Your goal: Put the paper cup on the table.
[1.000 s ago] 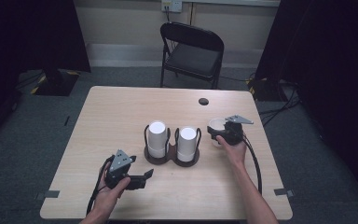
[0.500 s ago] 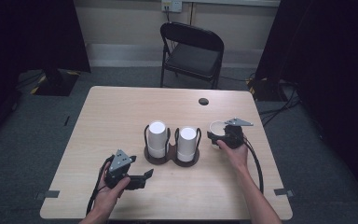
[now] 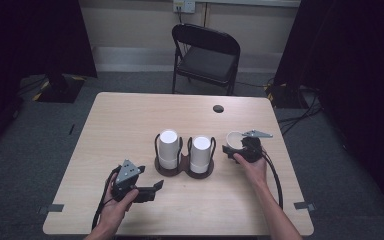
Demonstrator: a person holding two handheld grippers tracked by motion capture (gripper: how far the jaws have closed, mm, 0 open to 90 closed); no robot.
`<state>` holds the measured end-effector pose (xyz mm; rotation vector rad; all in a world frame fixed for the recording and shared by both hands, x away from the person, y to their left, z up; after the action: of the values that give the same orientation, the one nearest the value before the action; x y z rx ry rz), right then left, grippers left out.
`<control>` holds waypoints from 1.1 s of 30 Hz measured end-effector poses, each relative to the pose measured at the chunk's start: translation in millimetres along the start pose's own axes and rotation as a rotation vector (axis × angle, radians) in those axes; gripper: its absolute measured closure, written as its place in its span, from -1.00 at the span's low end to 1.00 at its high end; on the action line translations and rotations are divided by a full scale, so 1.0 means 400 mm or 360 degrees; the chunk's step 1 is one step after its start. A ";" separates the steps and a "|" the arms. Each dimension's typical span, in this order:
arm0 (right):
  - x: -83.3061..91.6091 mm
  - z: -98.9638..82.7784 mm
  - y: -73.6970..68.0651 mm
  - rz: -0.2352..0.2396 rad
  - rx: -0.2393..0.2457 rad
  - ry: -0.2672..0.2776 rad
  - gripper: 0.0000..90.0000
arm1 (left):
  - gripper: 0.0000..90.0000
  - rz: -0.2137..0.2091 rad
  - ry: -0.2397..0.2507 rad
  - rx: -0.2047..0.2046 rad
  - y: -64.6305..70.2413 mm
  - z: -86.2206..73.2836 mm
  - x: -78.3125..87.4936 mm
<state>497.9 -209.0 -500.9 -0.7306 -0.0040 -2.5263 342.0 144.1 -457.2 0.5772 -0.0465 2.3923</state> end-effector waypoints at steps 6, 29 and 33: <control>0.004 -0.011 0.008 -0.0035 0.0005 -0.0060 -0.69 | -0.60 -0.0015 0.0007 0.0031 -0.001 0.001 -0.002; 0.148 -0.022 0.004 -0.0141 0.0054 -0.0030 -0.62 | -0.61 0.0062 0.0009 0.0046 -0.028 0.009 -0.013; 0.184 -0.036 -0.001 -0.0098 0.0033 -0.0005 -0.66 | -0.61 0.0072 -0.0025 0.0051 -0.030 0.006 -0.022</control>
<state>437.0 -245.5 -476.3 -0.7372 -0.0544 -2.5797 356.4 147.9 -460.3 0.6159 -0.0288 2.4361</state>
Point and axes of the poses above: each handheld gripper's, and its own axes: x roughly backward along the jaws, z roughly out of its top, y roughly to its right, the point moved 4 cm from there along -x, roughly forward along the jaws, and after that the axes turned 5 degrees about y, right-handed, at the moved point
